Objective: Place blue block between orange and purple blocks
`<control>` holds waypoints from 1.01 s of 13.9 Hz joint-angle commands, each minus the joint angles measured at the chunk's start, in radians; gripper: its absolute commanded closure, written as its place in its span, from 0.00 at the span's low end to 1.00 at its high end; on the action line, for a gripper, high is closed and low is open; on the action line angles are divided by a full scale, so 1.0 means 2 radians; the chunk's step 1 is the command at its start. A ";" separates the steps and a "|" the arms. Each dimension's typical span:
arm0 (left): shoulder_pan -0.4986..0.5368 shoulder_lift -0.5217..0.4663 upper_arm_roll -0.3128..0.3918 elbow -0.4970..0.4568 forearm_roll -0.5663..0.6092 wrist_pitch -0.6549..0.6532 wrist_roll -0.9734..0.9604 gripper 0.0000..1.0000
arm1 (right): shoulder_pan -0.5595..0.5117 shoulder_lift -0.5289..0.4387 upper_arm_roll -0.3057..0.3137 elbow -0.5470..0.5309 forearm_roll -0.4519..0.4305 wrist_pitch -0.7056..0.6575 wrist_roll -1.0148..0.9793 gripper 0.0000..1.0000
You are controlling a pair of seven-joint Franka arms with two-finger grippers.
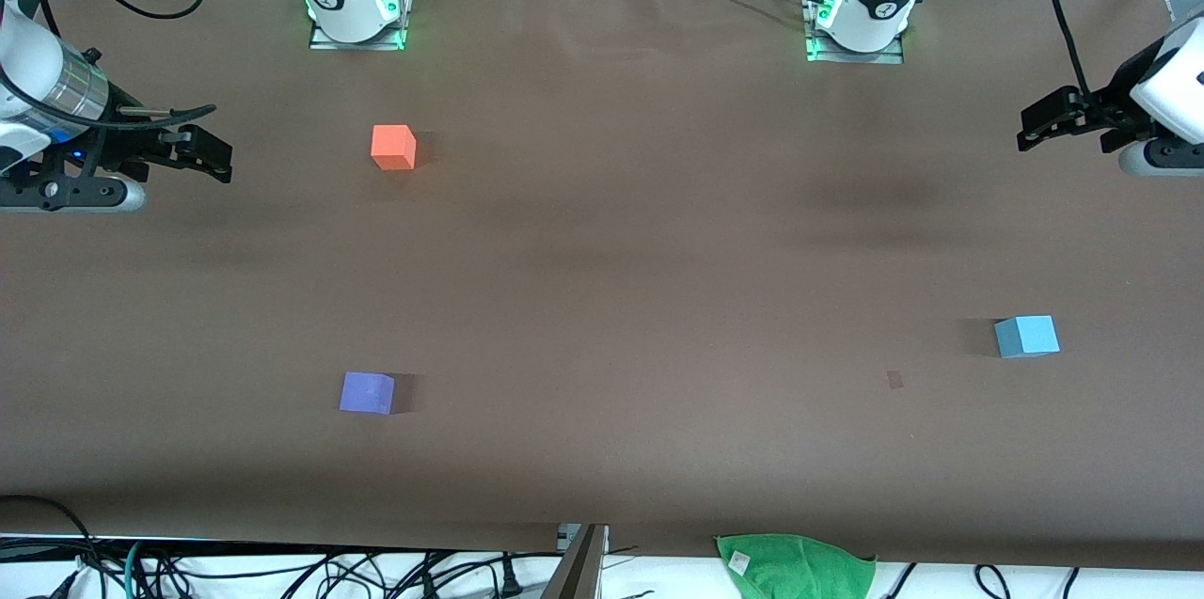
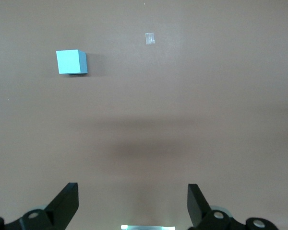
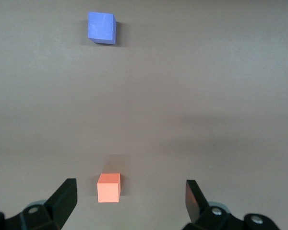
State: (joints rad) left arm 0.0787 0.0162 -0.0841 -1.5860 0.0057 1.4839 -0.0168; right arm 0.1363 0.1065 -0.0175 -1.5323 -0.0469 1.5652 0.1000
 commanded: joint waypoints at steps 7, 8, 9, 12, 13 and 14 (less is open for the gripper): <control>-0.005 0.033 -0.004 0.047 0.001 -0.009 0.008 0.00 | -0.006 -0.001 0.005 0.005 -0.001 -0.003 -0.002 0.00; -0.005 0.033 -0.004 0.047 0.001 -0.010 0.009 0.00 | -0.006 -0.001 0.005 0.005 -0.001 -0.003 -0.002 0.00; -0.005 0.036 -0.004 0.047 0.000 -0.010 0.008 0.00 | -0.006 -0.001 0.005 0.005 -0.001 -0.002 -0.002 0.00; -0.001 0.049 -0.003 0.047 -0.003 -0.012 0.008 0.00 | -0.006 -0.001 0.005 0.005 -0.001 -0.002 -0.002 0.00; 0.002 0.059 -0.003 0.047 -0.003 -0.012 0.008 0.00 | -0.006 -0.001 0.005 0.005 -0.001 -0.002 -0.002 0.00; 0.004 0.072 -0.001 0.048 -0.001 -0.010 0.008 0.00 | -0.006 -0.001 0.005 0.005 -0.001 -0.002 -0.002 0.00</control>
State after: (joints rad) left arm 0.0769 0.1047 -0.0911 -1.5282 0.0057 1.4830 -0.0161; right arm 0.1360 0.1065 -0.0174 -1.5323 -0.0469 1.5652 0.1000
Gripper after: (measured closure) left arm 0.000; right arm 0.000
